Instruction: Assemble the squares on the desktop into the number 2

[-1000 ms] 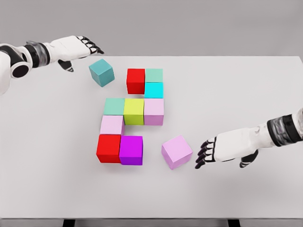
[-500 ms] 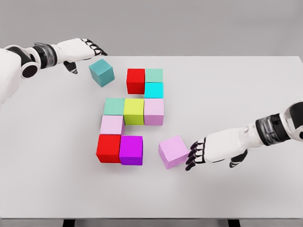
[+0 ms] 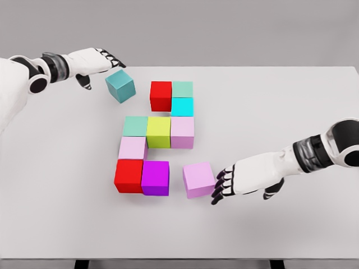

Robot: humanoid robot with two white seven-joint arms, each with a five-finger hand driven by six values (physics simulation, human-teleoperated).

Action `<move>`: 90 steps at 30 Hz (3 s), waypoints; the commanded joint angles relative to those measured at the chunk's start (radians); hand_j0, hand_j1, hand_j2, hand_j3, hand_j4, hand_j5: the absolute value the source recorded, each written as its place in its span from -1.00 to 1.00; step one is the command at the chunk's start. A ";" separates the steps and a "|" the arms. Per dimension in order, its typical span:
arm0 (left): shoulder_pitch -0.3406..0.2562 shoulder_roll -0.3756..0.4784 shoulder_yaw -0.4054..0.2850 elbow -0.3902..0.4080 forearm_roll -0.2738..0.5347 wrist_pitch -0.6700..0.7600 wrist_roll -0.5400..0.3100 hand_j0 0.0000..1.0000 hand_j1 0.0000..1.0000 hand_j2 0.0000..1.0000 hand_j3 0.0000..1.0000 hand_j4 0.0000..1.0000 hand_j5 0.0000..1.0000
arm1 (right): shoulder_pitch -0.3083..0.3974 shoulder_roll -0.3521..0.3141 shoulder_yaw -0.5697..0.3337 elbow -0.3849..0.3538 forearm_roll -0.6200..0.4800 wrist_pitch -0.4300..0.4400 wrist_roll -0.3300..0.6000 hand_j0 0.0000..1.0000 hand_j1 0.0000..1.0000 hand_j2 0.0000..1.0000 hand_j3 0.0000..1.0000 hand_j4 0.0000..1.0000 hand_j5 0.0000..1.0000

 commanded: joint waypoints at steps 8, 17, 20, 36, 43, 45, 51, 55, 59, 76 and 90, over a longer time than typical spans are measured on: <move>0.000 -0.011 0.004 0.017 -0.022 0.001 0.000 1.00 1.00 1.00 1.00 1.00 1.00 | 0.000 0.029 -0.001 0.000 -0.006 0.002 0.000 1.00 1.00 1.00 1.00 1.00 1.00; 0.002 -0.025 0.002 0.019 -0.031 0.001 0.000 1.00 1.00 1.00 1.00 1.00 1.00 | -0.002 0.040 -0.001 0.000 -0.007 0.002 0.000 1.00 1.00 1.00 1.00 1.00 1.00; 0.003 -0.023 0.002 0.019 -0.031 0.001 0.000 1.00 1.00 1.00 1.00 1.00 1.00 | -0.002 0.041 -0.002 0.000 -0.007 0.002 0.000 1.00 1.00 1.00 1.00 1.00 1.00; 0.012 -0.003 0.010 0.011 -0.025 0.001 0.000 1.00 1.00 1.00 1.00 1.00 1.00 | -0.028 -0.009 -0.048 0.008 0.000 0.002 0.004 1.00 1.00 1.00 1.00 1.00 1.00; 0.014 0.010 0.010 0.006 -0.022 0.001 0.000 1.00 1.00 1.00 1.00 1.00 1.00 | -0.029 0.017 -0.048 0.046 0.002 0.002 0.006 1.00 1.00 1.00 1.00 1.00 1.00; 0.014 0.023 0.010 0.006 -0.022 0.001 0.000 1.00 1.00 1.00 1.00 1.00 1.00 | -0.029 0.034 -0.047 0.063 0.002 0.002 0.006 1.00 1.00 1.00 1.00 1.00 1.00; 0.015 0.032 0.009 0.006 -0.022 0.001 0.000 1.00 1.00 1.00 1.00 1.00 1.00 | -0.026 0.038 -0.047 0.063 0.003 0.002 0.006 1.00 1.00 1.00 1.00 1.00 1.00; 0.014 0.038 0.010 0.005 -0.019 0.001 0.002 1.00 1.00 1.00 1.00 1.00 1.00 | -0.018 0.046 -0.045 0.063 0.003 0.002 0.007 1.00 1.00 1.00 1.00 1.00 1.00; 0.005 0.041 0.015 0.006 -0.014 0.001 0.002 1.00 1.00 1.00 1.00 1.00 1.00 | -0.017 0.054 -0.045 0.064 0.003 0.002 0.007 1.00 1.00 1.00 1.00 1.00 1.00; 0.017 0.102 -0.004 -0.020 -0.034 0.001 -0.003 1.00 1.00 1.00 1.00 1.00 1.00 | -0.018 0.093 -0.047 0.153 0.020 0.002 0.009 1.00 1.00 1.00 1.00 1.00 1.00; 0.017 0.152 -0.031 -0.112 -0.088 0.001 -0.004 0.73 0.73 0.73 0.73 0.73 0.73 | -0.018 0.121 -0.047 0.149 0.022 0.002 0.009 1.00 1.00 1.00 1.00 1.00 1.00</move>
